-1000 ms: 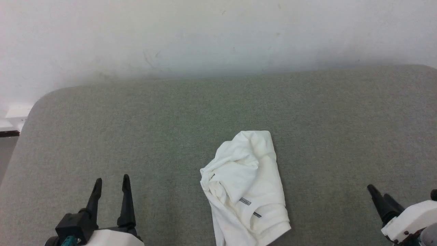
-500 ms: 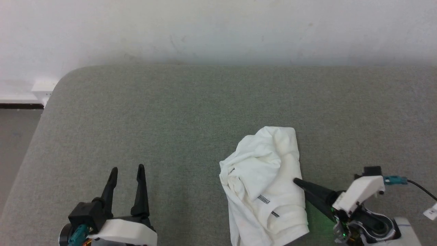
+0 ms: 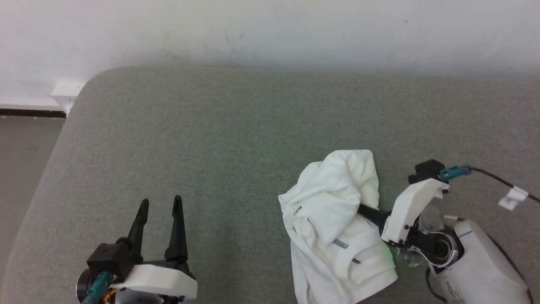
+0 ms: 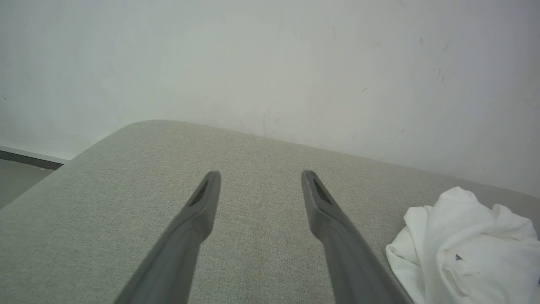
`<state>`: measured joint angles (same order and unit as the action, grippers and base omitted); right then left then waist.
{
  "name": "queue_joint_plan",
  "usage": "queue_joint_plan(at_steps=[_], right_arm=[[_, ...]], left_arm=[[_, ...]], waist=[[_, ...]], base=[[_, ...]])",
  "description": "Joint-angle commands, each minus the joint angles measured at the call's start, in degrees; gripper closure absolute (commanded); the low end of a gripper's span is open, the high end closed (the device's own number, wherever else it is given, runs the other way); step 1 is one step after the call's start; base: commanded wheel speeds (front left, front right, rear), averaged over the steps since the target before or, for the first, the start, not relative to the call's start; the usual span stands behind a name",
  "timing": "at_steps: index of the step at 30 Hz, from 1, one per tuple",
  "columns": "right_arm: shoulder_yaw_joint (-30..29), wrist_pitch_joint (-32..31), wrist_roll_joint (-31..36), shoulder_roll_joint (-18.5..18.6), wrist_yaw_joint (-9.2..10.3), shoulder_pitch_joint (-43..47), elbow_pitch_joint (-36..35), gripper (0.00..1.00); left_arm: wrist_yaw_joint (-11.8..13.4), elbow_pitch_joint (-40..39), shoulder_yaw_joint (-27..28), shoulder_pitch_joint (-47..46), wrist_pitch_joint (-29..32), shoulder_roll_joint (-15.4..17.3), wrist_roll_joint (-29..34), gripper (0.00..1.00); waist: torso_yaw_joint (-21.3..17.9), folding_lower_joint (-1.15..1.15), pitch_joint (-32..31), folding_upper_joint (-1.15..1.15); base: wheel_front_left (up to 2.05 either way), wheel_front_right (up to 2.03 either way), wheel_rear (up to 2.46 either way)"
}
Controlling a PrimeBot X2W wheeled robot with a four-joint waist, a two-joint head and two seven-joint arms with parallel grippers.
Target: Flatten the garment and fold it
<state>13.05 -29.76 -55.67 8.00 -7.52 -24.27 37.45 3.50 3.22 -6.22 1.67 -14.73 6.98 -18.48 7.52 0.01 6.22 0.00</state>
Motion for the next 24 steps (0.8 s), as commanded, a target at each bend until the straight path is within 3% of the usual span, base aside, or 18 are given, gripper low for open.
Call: queue_joint_plan(at_steps=[1,5,10,20,21,24], right_arm=[[2.0,0.9,2.9,1.7,0.03,-1.1,-1.8,1.0],[9.9,1.1,11.8,6.5,0.03,-2.0,-8.4,1.0],[16.4,-1.4,18.4,11.1,0.03,-2.7,-16.6,1.0],[17.3,-6.4,25.4,17.4,0.03,-1.5,-28.9,1.0],[17.3,-7.4,26.2,18.1,0.03,-1.0,-30.3,1.0],[17.1,-8.0,26.5,18.5,0.03,-0.7,-31.1,1.0]], left_arm=[[-0.5,0.3,0.3,-0.2,-0.3,-0.4,0.4,0.0],[-0.8,0.4,0.5,0.3,-0.3,-1.1,0.6,0.0],[-1.3,0.4,0.7,0.6,-0.3,-1.8,1.0,0.0],[-1.9,-1.0,1.8,1.8,-0.3,-2.5,1.7,0.0],[-2.1,-1.7,2.0,1.8,-0.3,-2.5,2.1,0.0],[-2.3,-2.5,2.3,1.4,-0.3,-2.3,2.5,0.0]], waist=[[-0.7,-0.01,-0.6,0.0],[-2.3,-0.01,-1.7,0.0],[-5.0,-0.01,-2.6,0.0],[-13.7,-0.01,-1.7,0.0],[-16.6,-0.01,-0.6,0.0],[-20.0,-0.01,1.1,0.0]], base=[[0.0,0.0,0.0],[0.0,0.0,0.0],[0.0,0.0,0.0],[0.0,0.0,0.0],[0.0,0.0,0.0],[0.0,0.0,0.0]])
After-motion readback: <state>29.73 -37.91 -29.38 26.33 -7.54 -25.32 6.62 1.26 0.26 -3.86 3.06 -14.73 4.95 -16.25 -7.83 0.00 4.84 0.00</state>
